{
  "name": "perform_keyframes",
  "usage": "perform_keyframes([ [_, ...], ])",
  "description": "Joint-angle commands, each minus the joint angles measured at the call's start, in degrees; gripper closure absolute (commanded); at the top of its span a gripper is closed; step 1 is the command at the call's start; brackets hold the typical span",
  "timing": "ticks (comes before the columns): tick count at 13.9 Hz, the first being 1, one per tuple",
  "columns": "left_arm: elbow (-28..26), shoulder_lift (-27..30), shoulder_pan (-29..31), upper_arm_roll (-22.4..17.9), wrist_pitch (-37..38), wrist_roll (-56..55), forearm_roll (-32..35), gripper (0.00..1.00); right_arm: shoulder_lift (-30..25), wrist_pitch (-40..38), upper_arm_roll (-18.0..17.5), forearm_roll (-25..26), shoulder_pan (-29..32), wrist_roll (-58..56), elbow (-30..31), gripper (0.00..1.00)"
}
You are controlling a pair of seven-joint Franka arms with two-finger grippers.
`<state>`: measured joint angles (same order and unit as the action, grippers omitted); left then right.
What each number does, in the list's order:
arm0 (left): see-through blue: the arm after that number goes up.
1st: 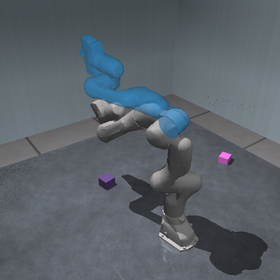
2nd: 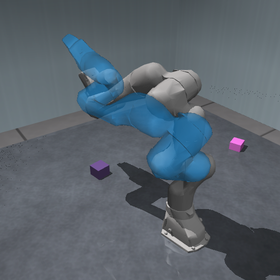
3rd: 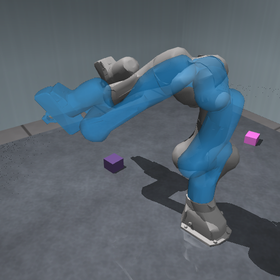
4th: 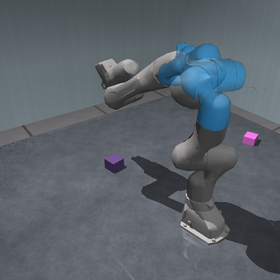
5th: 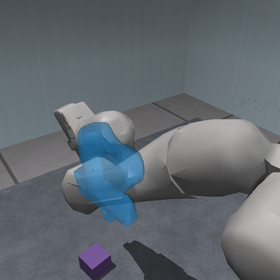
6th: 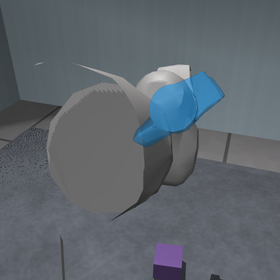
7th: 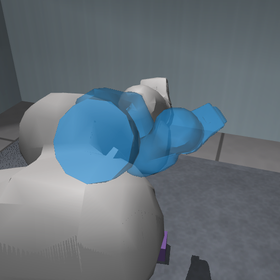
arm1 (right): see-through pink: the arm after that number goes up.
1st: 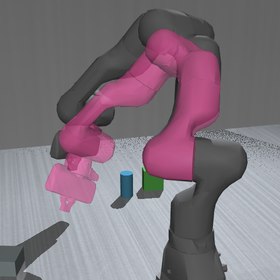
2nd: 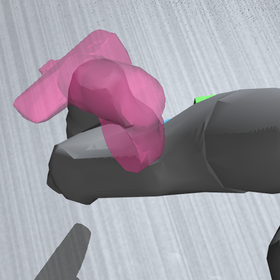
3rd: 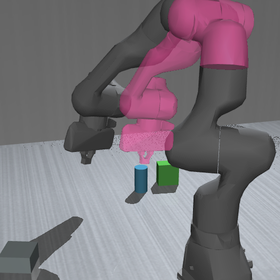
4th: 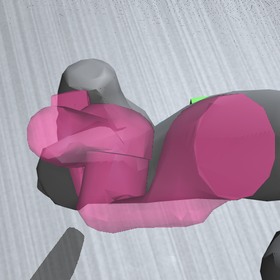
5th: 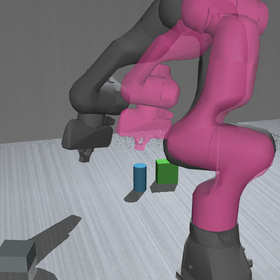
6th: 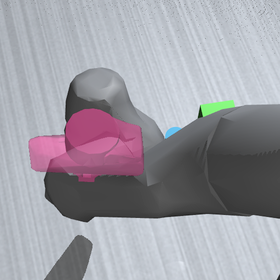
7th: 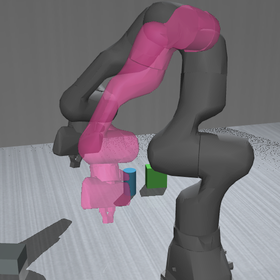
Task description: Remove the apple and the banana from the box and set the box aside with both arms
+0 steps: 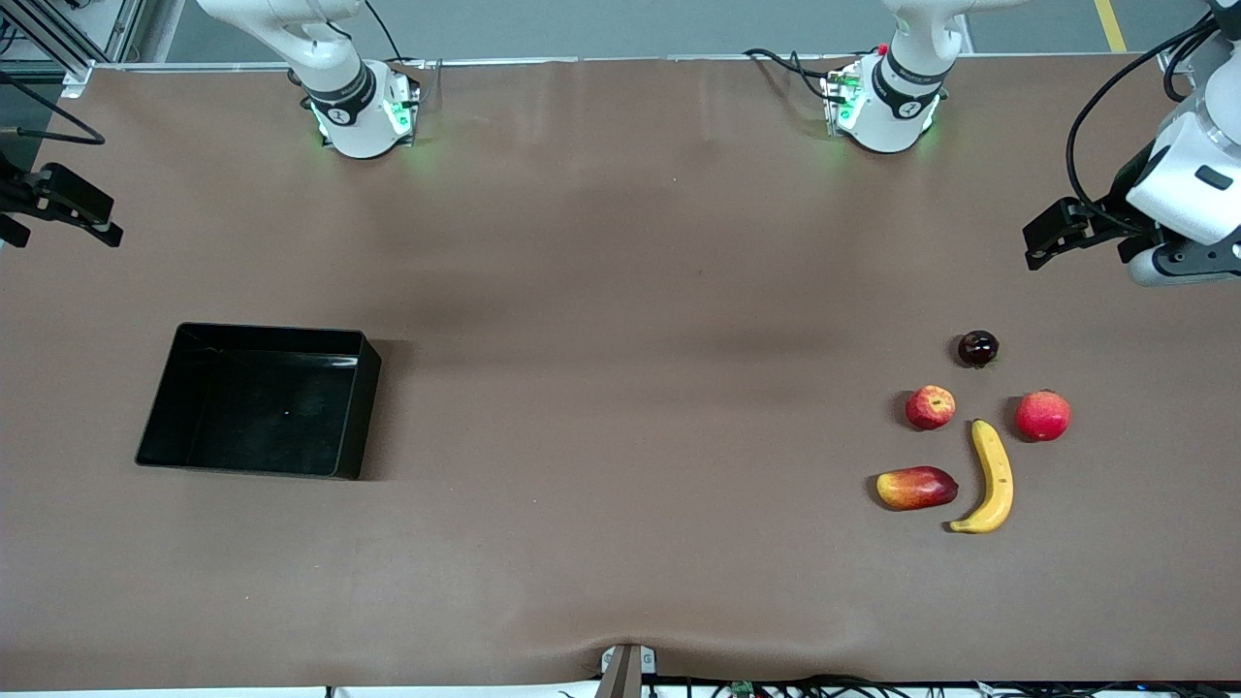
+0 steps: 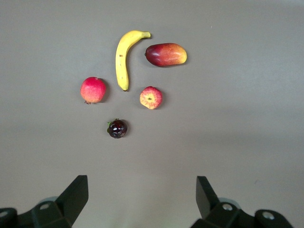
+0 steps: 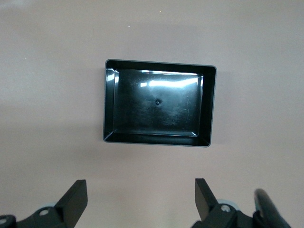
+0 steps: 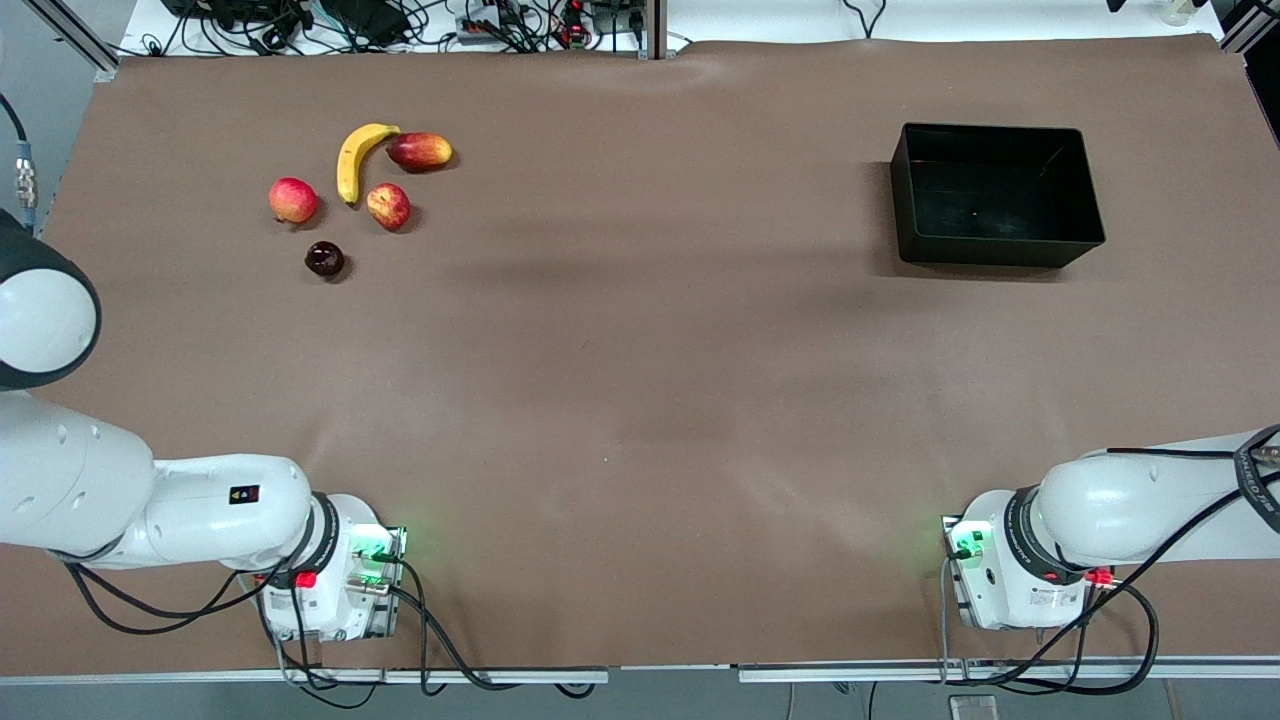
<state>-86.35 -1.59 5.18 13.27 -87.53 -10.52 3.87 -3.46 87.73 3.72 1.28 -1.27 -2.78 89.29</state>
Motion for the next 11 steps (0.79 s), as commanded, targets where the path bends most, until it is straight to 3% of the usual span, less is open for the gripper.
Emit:
perform_keyframes([
  [1,-0.31,1.15,0.36,0.09,0.34,0.93,-0.09,0.00,-0.32,0.16,0.15,-0.84,0.13,-0.64,0.36,0.00],
  [11,0.39,1.24,0.27,-0.17,0.61,0.94,2.11,0.00,-0.23,0.07,0.15,-0.84,0.13,-0.64,0.36,0.00],
])
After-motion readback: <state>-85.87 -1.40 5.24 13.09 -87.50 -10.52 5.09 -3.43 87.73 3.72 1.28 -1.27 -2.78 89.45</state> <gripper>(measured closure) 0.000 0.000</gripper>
